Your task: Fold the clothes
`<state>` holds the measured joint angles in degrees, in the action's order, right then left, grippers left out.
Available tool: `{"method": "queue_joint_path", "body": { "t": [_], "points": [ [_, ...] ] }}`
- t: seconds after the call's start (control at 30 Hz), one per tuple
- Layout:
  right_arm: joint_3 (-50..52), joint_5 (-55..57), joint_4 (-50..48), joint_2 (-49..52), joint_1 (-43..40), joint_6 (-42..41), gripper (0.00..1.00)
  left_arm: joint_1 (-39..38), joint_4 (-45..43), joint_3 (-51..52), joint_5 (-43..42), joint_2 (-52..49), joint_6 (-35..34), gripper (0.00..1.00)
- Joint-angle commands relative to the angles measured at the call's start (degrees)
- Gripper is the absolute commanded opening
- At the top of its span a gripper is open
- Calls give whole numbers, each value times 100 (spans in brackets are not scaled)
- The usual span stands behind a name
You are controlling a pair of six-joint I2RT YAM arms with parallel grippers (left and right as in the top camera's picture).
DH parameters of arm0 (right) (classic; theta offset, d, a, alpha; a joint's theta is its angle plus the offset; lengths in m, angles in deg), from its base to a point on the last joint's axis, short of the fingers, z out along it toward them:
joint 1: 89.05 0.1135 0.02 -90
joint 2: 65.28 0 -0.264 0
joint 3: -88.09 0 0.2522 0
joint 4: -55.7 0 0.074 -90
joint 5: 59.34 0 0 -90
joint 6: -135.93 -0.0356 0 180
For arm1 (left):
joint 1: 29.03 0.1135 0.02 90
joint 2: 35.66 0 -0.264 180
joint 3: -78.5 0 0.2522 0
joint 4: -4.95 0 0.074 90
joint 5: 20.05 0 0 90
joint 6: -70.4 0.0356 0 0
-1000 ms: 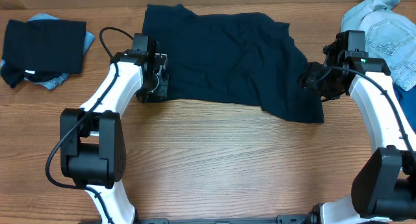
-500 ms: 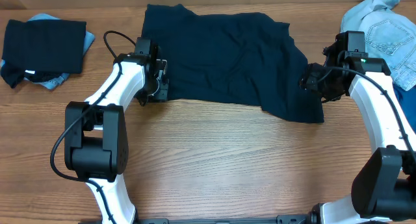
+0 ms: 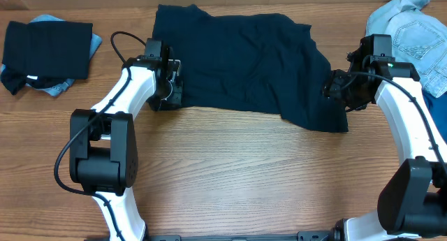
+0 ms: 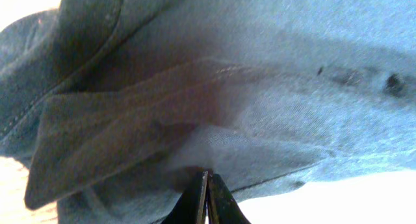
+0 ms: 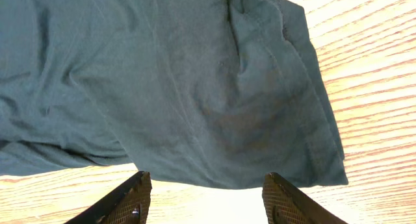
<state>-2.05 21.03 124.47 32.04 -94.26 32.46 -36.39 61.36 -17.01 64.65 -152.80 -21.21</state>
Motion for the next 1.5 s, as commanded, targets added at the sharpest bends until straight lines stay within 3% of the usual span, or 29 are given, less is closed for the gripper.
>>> {"method": "queue_joint_path", "body": {
  "t": [0.0, 0.57, 0.73, 0.9, 1.1, 1.2, 1.3, 1.47],
  "points": [
    [31, 63, -22, 11, -13, -7, 59, 31, -74, -4, 55, 2, -116, 8],
    [31, 55, 245, 11, -13, -7, 64, 33, 697, 186, 538, 2, 339, 9],
    [31, 57, 297, 11, -13, -4, 64, 28, 942, 199, 459, 2, 334, 5],
    [31, 59, 275, 11, -13, -4, 64, 26, 640, 42, 35, 234, 260, 4],
    [31, 59, 236, 11, -13, -7, 64, 20, 42, -146, -203, 863, -114, 19],
    [31, 59, 210, 11, -13, -7, 64, 70, -127, -133, -201, 761, -188, 29],
    [31, 59, 205, 11, -13, -7, 64, 74, -282, -133, -201, 501, -188, 31],
    [31, 63, 212, 11, -13, -4, 64, 68, -299, -133, -304, 9, -229, 19]
  ]
}}
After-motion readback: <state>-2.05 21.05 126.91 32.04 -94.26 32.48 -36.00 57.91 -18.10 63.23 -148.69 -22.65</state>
